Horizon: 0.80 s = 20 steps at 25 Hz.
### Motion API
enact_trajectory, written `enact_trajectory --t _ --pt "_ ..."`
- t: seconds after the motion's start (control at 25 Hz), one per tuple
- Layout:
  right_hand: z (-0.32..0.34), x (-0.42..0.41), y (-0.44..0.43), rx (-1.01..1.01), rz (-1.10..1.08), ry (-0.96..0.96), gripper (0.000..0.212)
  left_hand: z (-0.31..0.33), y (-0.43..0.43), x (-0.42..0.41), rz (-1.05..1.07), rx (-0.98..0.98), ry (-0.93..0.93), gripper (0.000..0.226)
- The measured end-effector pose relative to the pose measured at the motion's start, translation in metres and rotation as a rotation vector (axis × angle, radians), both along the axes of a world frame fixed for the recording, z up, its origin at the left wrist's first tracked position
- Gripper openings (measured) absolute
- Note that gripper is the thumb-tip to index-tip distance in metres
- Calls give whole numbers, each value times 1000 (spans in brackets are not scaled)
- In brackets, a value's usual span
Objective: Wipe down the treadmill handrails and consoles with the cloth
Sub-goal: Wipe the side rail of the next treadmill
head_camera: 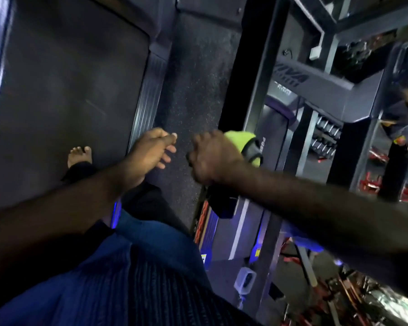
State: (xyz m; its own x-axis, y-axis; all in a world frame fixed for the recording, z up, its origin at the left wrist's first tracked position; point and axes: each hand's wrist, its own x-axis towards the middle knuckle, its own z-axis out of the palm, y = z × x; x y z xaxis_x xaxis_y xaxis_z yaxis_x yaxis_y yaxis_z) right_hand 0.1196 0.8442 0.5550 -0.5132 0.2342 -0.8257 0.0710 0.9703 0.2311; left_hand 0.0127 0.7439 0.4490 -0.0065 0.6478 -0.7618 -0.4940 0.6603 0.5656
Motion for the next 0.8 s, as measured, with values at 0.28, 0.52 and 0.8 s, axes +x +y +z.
enact_trajectory --t 0.28,0.52,0.8 --pt "10 58 -99 -112 41 27 40 21 0 14 -174 101 79 35" --pt "20 4 21 242 -162 213 39 21 10 16 -119 61 86 36" --pt "37 53 -91 -74 -109 136 36 34 18 23 -189 77 164 34"
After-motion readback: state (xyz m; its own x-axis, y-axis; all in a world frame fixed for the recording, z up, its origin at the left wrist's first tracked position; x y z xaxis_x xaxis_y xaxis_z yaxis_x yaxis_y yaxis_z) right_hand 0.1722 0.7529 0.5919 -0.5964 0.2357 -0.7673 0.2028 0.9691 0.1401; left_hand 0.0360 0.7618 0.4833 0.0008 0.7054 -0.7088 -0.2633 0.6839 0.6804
